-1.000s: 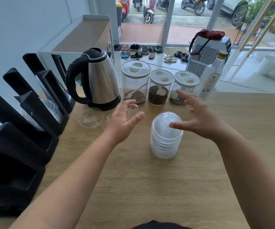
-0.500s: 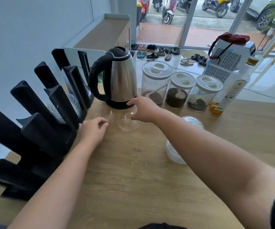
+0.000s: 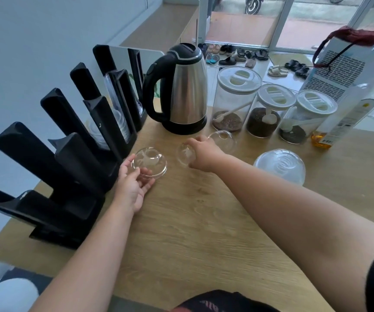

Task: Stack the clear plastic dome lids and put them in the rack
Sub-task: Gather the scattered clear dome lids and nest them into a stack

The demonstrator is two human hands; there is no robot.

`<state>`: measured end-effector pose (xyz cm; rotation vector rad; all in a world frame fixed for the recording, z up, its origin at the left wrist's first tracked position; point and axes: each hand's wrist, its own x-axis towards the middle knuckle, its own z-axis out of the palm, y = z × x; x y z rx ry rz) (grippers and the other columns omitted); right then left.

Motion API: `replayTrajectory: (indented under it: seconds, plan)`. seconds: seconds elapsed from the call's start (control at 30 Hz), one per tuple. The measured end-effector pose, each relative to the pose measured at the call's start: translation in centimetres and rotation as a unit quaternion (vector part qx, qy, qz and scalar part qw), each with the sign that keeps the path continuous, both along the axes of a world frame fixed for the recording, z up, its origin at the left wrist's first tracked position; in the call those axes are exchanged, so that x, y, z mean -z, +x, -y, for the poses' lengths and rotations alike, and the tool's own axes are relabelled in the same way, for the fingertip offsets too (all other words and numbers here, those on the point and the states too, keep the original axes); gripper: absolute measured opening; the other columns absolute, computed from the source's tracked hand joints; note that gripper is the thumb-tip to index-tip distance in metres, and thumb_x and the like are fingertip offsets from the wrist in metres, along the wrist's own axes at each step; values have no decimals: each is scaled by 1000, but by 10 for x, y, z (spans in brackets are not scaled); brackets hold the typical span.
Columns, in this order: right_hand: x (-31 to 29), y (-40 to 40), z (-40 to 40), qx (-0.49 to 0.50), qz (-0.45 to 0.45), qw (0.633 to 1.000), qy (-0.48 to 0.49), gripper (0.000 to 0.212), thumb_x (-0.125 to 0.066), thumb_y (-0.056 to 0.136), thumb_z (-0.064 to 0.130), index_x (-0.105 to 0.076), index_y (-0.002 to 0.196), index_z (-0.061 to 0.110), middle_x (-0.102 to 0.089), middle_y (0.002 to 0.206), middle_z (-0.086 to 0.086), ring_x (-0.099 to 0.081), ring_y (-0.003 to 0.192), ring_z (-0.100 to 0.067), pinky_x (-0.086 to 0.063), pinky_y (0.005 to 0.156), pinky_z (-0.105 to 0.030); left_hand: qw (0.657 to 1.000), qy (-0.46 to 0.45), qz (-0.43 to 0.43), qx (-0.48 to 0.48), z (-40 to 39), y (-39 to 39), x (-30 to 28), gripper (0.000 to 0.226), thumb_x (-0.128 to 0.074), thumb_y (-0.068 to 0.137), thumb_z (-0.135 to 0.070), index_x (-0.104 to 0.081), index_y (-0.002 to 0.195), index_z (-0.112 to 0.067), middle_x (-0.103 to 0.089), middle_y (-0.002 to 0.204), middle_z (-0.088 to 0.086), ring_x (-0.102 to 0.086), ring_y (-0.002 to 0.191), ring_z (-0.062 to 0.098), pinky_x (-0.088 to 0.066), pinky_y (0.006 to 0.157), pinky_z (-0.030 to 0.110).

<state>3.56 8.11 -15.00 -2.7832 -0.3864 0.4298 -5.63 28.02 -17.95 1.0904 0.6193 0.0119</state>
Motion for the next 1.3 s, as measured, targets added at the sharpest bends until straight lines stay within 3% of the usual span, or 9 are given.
replayTrajectory:
  seconds: [0.07, 0.1, 0.2, 0.3, 0.47, 0.7, 0.87, 1.07, 1.3]
  plan:
    - [2, -5, 1, 3, 11, 1000, -3, 68, -71, 79, 29, -38, 138, 38, -39, 140, -9, -32, 131, -31, -42, 102, -45, 1000, 11, -4, 25, 0, -1, -3, 24, -54, 99, -28, -58, 121, -36, -64, 103, 3, -63, 88, 16, -52, 77, 35]
    - [3, -7, 2, 4, 14, 1000, -5, 66, -72, 79, 30, -39, 135, 38, -42, 137, -9, -34, 129, -31, -42, 100, -44, 998, 36, 1, 42, -1, -1, -4, 34, -67, 89, -38, -57, 122, -35, -64, 113, 2, -63, 93, 16, -51, 79, 33]
    - [3, -17, 8, 18, 12, 1000, 7, 66, -76, 75, 33, -40, 129, 41, -42, 130, -6, -36, 122, -29, -42, 97, -42, 968, 225, -1, 112, -4, 1, -2, 95, -93, 48, -50, -49, 131, -38, -47, 135, -2, -52, 117, 14, -46, 98, 35]
    - [0, -26, 10, 25, -6, 999, 40, 74, -80, 66, 32, -41, 128, 42, -36, 126, -4, -39, 117, -27, -48, 93, -43, 912, 381, -38, 145, 1, 3, -4, 113, -95, 46, -46, -38, 143, -39, -26, 137, -3, -35, 120, 10, -35, 108, 34]
    - [-21, -38, 13, 16, 13, 998, 59, 81, -83, 60, 35, -44, 131, 38, -34, 123, -4, -36, 117, -24, -48, 94, -43, 876, 459, -27, 144, 2, 12, 2, 112, -93, 53, -45, -36, 149, -32, -23, 141, -2, -35, 131, 14, -31, 112, 34]
    - [-86, -65, 40, 39, 92, 991, 90, 77, -78, 65, 39, -42, 133, 40, -42, 125, -1, -34, 117, -25, -35, 96, -32, 842, 516, -5, 156, 12, 17, -11, 107, -88, 54, -57, -37, 146, -35, -30, 151, -5, -35, 138, 21, -37, 110, 46]
    - [-131, -93, 104, 120, 126, 975, 136, 71, -77, 67, 38, -46, 129, 47, -43, 120, 7, -37, 115, -17, -31, 92, -28, 813, 552, 88, 164, 38, 19, -39, 101, -79, 59, -68, -39, 145, -31, -41, 144, -8, -38, 134, 20, -38, 109, 44]
    - [-118, -112, 161, 169, 103, 972, 123, 75, -79, 64, 44, -47, 131, 52, -47, 129, 4, -38, 127, -23, -37, 105, -45, 815, 514, 181, 196, 80, 25, -68, 108, -70, 51, -82, -47, 141, -26, -49, 134, -10, -45, 127, 17, -42, 107, 43]
    - [-95, -118, 175, 170, 81, 974, 127, 87, -80, 68, 44, -38, 144, 45, -46, 137, 4, -34, 131, -22, -33, 108, -41, 802, 450, 248, 305, 126, 22, -99, 102, -75, 53, -76, -43, 141, -35, -46, 133, -16, -41, 131, 13, -41, 109, 45]
